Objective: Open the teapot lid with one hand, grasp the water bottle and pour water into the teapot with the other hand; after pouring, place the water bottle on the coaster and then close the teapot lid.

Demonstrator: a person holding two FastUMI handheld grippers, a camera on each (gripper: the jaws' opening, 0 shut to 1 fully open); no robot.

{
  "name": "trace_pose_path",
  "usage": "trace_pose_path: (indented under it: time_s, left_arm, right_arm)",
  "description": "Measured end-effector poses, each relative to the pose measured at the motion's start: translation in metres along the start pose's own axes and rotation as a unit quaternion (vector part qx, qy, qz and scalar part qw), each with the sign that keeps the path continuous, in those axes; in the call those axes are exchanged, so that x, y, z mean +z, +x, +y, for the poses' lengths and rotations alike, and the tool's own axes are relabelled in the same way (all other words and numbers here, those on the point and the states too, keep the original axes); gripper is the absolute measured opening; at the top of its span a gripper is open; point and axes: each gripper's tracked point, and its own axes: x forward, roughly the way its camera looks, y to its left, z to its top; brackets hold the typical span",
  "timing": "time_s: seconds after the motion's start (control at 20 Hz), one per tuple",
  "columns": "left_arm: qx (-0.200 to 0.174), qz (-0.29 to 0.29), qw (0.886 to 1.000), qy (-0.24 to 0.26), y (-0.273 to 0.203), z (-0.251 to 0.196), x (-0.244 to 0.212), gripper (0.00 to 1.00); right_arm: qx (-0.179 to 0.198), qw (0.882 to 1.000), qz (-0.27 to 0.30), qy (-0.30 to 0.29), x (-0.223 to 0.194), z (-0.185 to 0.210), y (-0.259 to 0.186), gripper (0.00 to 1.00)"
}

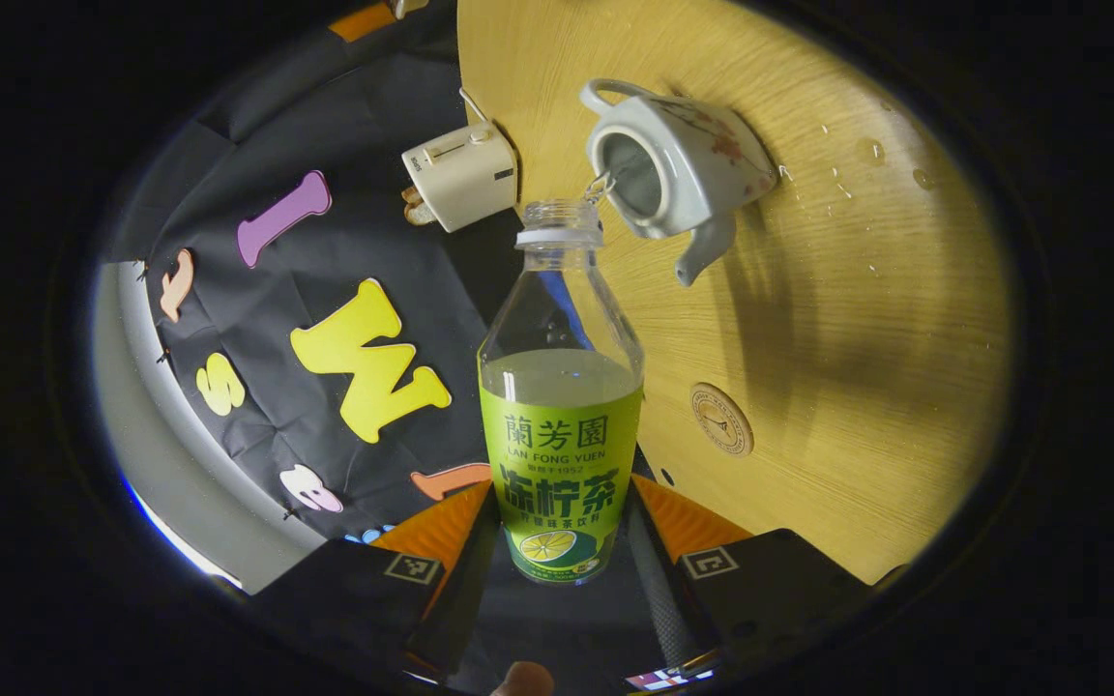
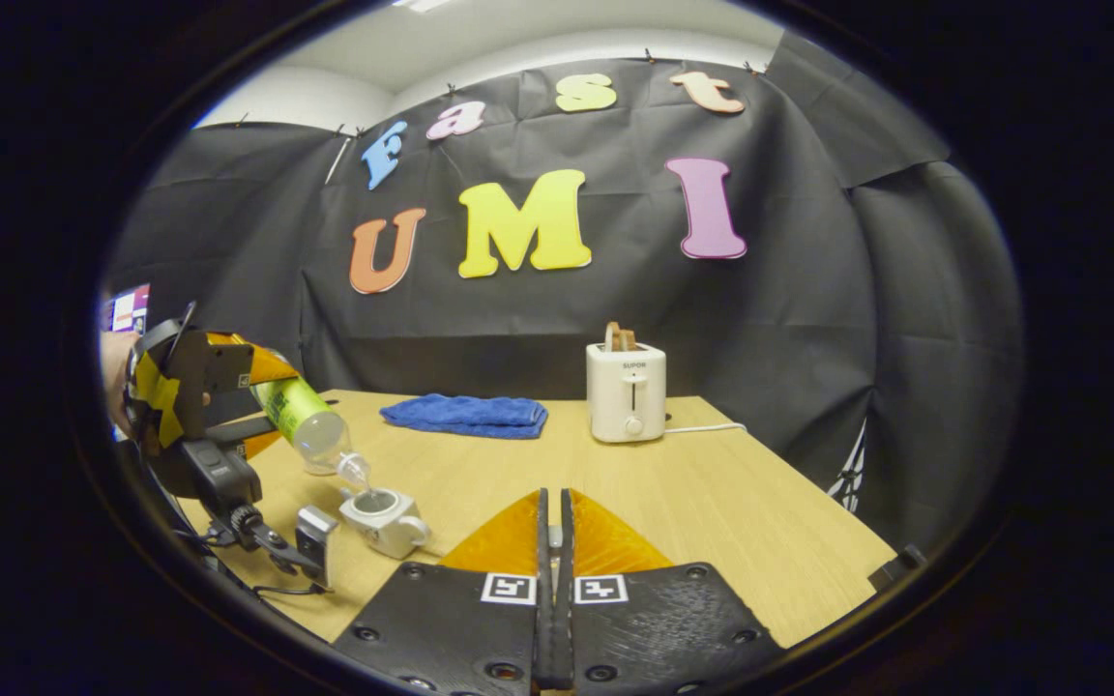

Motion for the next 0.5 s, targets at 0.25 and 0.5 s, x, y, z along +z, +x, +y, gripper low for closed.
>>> trace_pose_path:
  time_s: [0.25, 0.5]
  left_arm:
    - [0.011, -0.001, 1.000, 0.020, 0.0002, 0.0050, 0.0000, 0.75]
    - [0.003, 0.001, 1.000, 0.030, 0.0001, 0.0081, -0.0005, 0.75]
  right_arm:
    - [0.002, 1.000, 0.001, 0.002, -0.0006, 0.0001, -0.0002, 0.00]
    - [0.005, 1.000, 0.001, 0.001, -0.0017, 0.0013, -0.0007, 0.00]
